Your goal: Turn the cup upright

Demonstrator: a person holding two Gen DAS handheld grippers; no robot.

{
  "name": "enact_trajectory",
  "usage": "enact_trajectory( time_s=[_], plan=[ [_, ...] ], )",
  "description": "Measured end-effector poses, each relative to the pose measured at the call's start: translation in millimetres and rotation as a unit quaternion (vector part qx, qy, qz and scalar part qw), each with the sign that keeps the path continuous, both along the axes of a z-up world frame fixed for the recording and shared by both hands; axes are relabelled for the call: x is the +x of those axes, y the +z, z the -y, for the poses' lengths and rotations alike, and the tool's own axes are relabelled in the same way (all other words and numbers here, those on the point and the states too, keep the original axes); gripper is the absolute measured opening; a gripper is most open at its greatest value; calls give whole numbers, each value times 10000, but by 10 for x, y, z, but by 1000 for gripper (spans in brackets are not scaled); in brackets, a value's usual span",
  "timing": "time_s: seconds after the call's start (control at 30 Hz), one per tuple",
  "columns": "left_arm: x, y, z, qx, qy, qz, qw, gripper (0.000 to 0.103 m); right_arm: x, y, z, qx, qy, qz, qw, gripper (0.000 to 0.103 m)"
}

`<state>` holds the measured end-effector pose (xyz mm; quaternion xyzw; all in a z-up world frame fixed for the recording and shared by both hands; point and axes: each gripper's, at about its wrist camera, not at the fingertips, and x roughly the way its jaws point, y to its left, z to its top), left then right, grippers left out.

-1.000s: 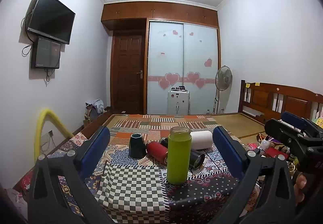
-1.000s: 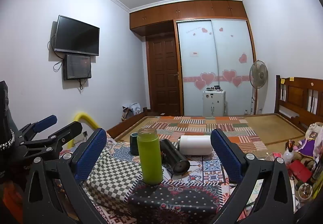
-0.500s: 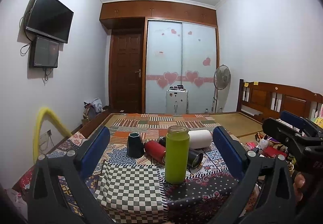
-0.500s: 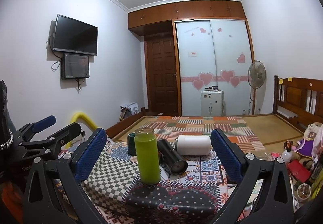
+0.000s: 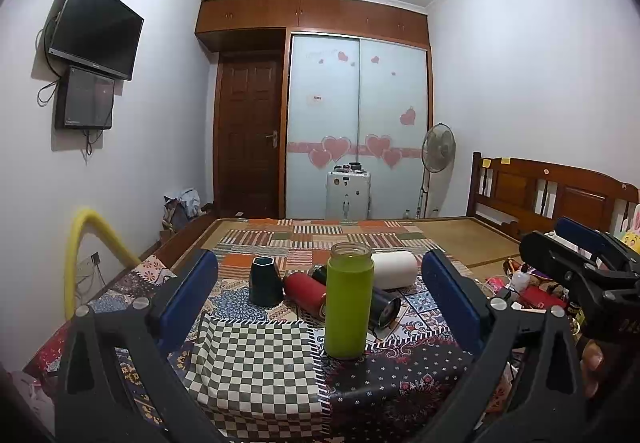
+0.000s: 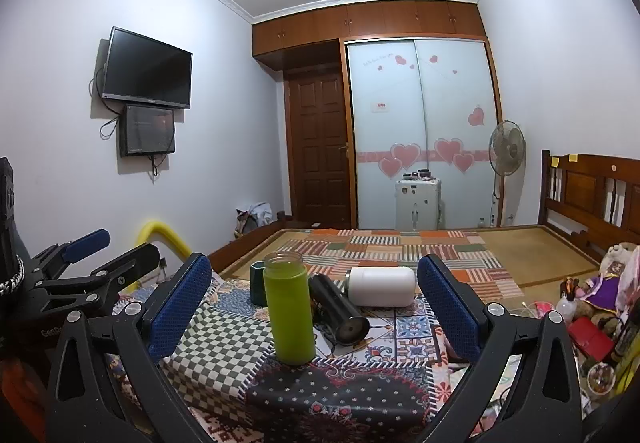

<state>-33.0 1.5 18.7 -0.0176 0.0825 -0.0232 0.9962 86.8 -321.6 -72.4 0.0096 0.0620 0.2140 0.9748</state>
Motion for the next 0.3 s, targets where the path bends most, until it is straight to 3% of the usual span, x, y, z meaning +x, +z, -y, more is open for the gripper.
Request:
enact_trajectory(
  time_s=[0.3],
  plan=[
    [22,0,-41,-90,2,-104,9999,103,9,-12,8,-5,-3,-38,10000,103]
  ],
)
